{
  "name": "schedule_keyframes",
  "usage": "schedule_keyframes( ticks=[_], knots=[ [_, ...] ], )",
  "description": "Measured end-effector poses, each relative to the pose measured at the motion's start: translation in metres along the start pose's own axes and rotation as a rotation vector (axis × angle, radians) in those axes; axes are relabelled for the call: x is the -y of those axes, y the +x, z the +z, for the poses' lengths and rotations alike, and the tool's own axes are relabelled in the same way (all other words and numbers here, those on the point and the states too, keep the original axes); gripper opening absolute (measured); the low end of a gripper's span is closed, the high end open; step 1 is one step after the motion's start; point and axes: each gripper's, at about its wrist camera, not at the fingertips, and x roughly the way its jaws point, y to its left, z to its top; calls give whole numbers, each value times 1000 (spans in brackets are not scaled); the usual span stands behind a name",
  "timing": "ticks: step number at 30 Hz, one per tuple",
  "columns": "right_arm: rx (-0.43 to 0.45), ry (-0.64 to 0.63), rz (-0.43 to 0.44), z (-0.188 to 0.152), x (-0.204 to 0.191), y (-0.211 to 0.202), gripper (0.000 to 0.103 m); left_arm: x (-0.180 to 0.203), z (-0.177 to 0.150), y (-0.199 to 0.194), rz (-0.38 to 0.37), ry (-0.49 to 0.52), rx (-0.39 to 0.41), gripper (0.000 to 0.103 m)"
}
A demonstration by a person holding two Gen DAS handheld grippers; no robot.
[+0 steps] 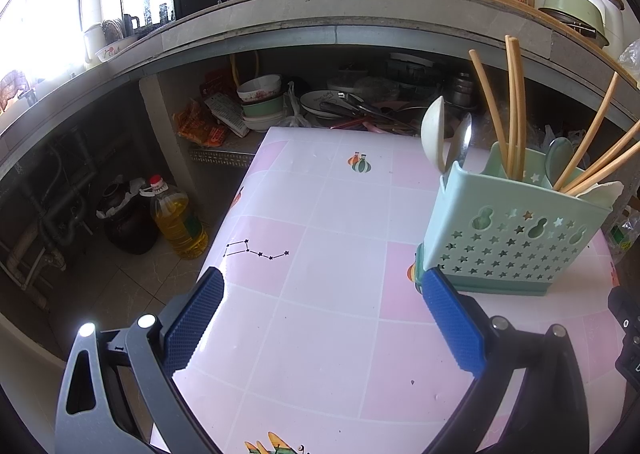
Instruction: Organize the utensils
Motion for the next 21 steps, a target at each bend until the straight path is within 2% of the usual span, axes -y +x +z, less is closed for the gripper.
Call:
schedule_keyframes(
  ticks=[21],
  knots=[
    [-1,4,2,0,-1,0,94,2,-2,1,-6,-2,-11,97]
  ],
)
